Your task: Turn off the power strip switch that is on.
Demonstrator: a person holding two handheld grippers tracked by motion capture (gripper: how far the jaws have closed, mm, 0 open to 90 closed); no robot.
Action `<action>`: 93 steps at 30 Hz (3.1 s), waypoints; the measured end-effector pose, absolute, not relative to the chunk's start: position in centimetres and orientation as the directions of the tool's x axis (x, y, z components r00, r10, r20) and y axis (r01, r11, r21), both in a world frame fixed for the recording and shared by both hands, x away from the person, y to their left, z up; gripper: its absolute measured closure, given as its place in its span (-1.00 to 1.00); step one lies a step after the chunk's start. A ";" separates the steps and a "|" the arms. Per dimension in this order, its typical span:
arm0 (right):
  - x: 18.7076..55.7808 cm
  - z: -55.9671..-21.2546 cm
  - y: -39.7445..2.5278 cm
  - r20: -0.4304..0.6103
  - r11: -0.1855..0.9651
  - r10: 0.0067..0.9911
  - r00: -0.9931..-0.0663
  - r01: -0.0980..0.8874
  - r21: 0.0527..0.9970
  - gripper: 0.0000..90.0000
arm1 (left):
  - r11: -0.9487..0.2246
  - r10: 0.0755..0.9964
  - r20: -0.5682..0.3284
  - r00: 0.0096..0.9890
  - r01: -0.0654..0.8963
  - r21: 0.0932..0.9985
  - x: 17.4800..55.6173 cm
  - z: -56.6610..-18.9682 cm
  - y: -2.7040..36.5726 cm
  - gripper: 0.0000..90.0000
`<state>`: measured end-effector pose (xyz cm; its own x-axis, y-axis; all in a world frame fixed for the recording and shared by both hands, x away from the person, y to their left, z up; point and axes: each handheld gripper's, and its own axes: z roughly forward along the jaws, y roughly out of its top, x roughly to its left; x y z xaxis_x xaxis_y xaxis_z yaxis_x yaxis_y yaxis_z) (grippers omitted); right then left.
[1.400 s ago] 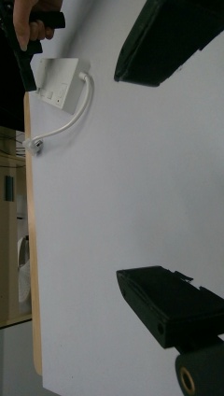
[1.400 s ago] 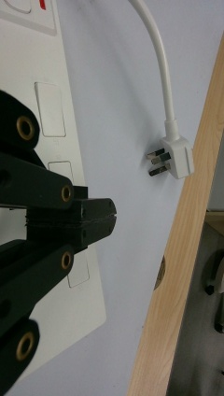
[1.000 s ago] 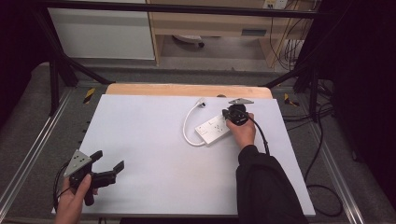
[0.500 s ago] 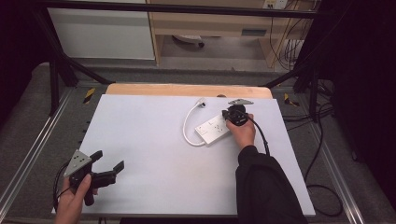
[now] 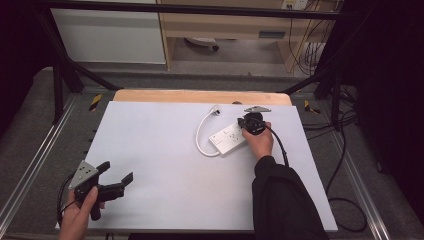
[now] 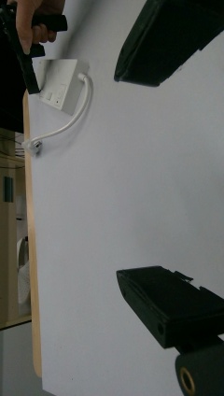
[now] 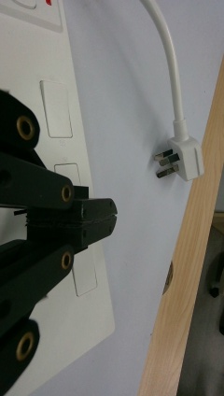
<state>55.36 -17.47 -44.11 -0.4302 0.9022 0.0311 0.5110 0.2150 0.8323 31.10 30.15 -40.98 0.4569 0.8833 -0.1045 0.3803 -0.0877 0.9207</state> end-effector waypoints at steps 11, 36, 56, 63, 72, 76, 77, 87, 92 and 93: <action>55.3 -44.2 -17.5 0.036 0.209 0.903 -0.429 0.510 0.834 1.00 | -0.087 0.883 -0.106 0.457 0.382 0.920 31.1 -41.0 30.1 -0.89; 55.3 -44.2 -17.6 0.043 0.200 0.904 -0.426 0.510 0.837 1.00 | -0.086 0.882 -0.109 0.458 0.384 0.919 31.1 -41.0 30.1 -0.89; 55.4 -44.3 -17.7 0.043 0.208 0.903 -0.427 0.523 0.827 1.00 | -0.095 0.885 -0.101 0.454 0.389 0.916 31.2 -41.2 29.9 -0.89; 55.1 -43.8 -17.6 0.038 0.214 0.894 -0.447 0.498 0.840 1.00 | -0.093 0.888 -0.103 0.449 0.393 0.915 31.2 -41.3 29.9 -0.89; 54.7 -42.9 -17.5 0.040 0.208 0.889 -0.455 0.482 0.851 1.00 | -0.092 0.888 -0.103 0.448 0.394 0.914 31.2 -41.3 30.0 -0.89; 54.6 -42.2 -17.6 0.045 0.200 0.889 -0.455 0.474 0.857 1.00 | -0.093 0.888 -0.102 0.448 0.393 0.915 31.2 -41.3 29.9 -0.89; 54.6 -42.1 -17.7 0.040 0.205 0.888 -0.459 0.471 0.858 1.00 | -0.095 0.887 -0.100 0.450 0.392 0.915 31.2 -41.2 29.9 -0.89; 54.0 -40.6 -18.7 0.045 0.192 0.887 -0.460 0.456 0.869 1.00 | -0.093 0.888 -0.104 0.449 0.395 0.914 31.2 -41.3 30.0 -0.89; 53.7 -40.1 -18.9 0.043 0.192 0.882 -0.469 0.441 0.876 1.00 | -0.100 0.887 -0.096 0.452 0.391 0.915 31.2 -41.2 29.9 -0.89; 53.6 -39.9 -19.0 0.045 0.190 0.882 -0.469 0.442 0.876 1.00 | -0.100 0.886 -0.096 0.454 0.390 0.915 31.2 -41.2 29.8 -0.89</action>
